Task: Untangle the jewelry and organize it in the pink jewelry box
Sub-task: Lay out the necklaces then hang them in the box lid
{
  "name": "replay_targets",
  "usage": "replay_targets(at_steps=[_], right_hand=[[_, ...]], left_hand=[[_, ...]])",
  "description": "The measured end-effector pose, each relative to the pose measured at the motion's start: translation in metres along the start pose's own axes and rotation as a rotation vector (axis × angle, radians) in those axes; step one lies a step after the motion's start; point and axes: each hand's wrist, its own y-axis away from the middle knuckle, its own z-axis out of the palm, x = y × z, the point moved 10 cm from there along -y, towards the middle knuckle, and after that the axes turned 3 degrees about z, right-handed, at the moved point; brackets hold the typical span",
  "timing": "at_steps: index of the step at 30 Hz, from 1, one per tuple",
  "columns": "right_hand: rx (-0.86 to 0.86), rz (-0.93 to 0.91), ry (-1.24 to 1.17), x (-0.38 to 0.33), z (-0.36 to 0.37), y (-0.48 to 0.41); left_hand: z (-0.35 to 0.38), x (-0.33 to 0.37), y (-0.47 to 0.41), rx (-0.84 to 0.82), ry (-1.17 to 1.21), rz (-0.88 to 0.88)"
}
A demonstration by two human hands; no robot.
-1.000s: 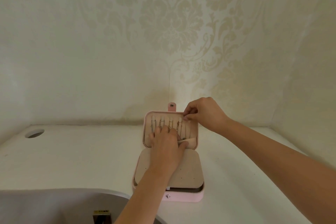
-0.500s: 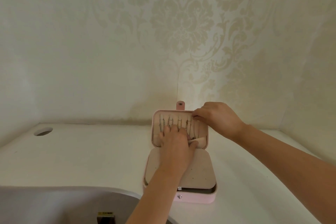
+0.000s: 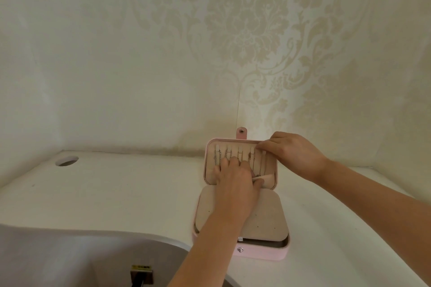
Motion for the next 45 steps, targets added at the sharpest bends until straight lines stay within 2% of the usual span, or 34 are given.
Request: replay_targets(at_steps=[5,13,18,21,23,28,32,35,38,40,42,43,45], right_hand=[[-0.003,0.024,-0.028,0.003,0.003,0.001],[-0.025,0.036,-0.091,0.002,0.002,-0.001],[-0.058,0.232,-0.245,0.018,0.002,-0.002],[0.085,0.366,-0.416,0.032,-0.012,-0.002],[0.118,0.469,-0.528,0.043,-0.013,-0.001],[-0.214,0.71,-0.865,0.052,0.036,0.01],[-0.173,0.744,-1.018,0.05,0.038,0.012],[-0.142,0.737,-0.97,0.052,0.034,0.008],[-0.131,0.708,-0.929,0.053,0.033,0.005],[-0.131,0.694,-0.922,0.052,0.031,0.004],[-0.135,0.694,-0.912,0.052,0.031,0.005],[-0.134,0.694,-0.911,0.052,0.03,0.006],[-0.129,0.691,-0.912,0.051,0.028,0.006]], left_hand=[[-0.004,0.002,0.0,0.06,0.027,0.013],[-0.002,0.001,0.0,0.018,0.013,-0.001],[-0.002,0.001,0.001,0.026,0.006,0.002],[-0.005,0.001,0.001,0.067,0.034,0.009],[-0.007,0.002,0.001,0.082,0.052,0.012],[-0.005,0.001,0.001,0.081,0.044,0.009],[-0.005,0.001,0.0,0.087,0.028,0.019],[-0.004,0.0,-0.001,0.092,0.027,0.031],[-0.02,-0.002,0.001,0.277,0.074,0.045],[-0.038,-0.008,0.006,0.473,0.097,0.001],[-0.052,-0.024,0.011,0.592,0.157,-0.134],[-0.054,-0.035,0.012,0.59,0.214,-0.219],[-0.045,-0.054,0.01,0.483,0.319,-0.379]])
